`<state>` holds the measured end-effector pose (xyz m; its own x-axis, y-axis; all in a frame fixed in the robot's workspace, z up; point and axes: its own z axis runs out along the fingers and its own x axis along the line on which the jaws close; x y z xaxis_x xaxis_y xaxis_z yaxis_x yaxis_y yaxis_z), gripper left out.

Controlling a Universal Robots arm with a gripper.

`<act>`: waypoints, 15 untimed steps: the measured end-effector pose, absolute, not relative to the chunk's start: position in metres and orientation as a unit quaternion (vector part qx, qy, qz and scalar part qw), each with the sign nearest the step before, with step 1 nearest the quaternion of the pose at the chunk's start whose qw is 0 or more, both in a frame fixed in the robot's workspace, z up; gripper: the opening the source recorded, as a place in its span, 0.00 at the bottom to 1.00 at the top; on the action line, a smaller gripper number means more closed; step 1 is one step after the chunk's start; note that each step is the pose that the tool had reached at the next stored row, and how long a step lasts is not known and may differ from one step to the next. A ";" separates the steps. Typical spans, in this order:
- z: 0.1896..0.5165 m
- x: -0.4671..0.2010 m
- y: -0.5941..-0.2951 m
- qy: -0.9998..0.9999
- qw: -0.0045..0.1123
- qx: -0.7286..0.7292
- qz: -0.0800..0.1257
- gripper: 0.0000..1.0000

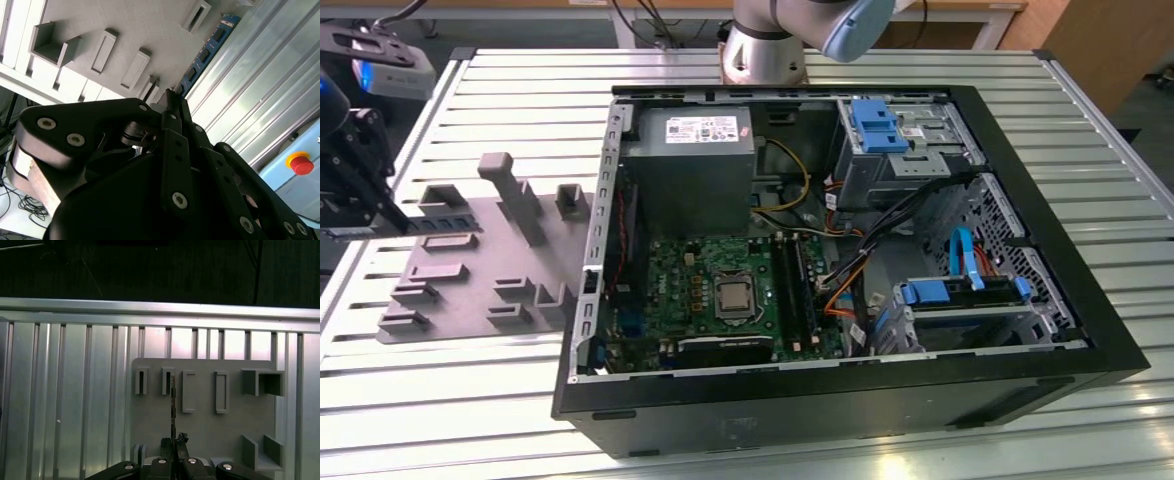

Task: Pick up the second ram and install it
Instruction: 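Pick up the second ram and move it above second insertion slot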

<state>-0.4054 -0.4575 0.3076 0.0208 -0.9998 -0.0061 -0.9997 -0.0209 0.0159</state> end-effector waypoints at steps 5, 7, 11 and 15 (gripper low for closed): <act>0.309 -0.405 -0.457 -0.700 0.004 0.714 -0.008 0.14; 0.310 -0.405 -0.457 -0.700 0.003 0.714 -0.008 0.14; 0.312 -0.405 -0.457 -0.700 0.004 0.714 -0.008 0.14; 0.314 -0.405 -0.457 -0.700 0.004 0.714 -0.008 0.14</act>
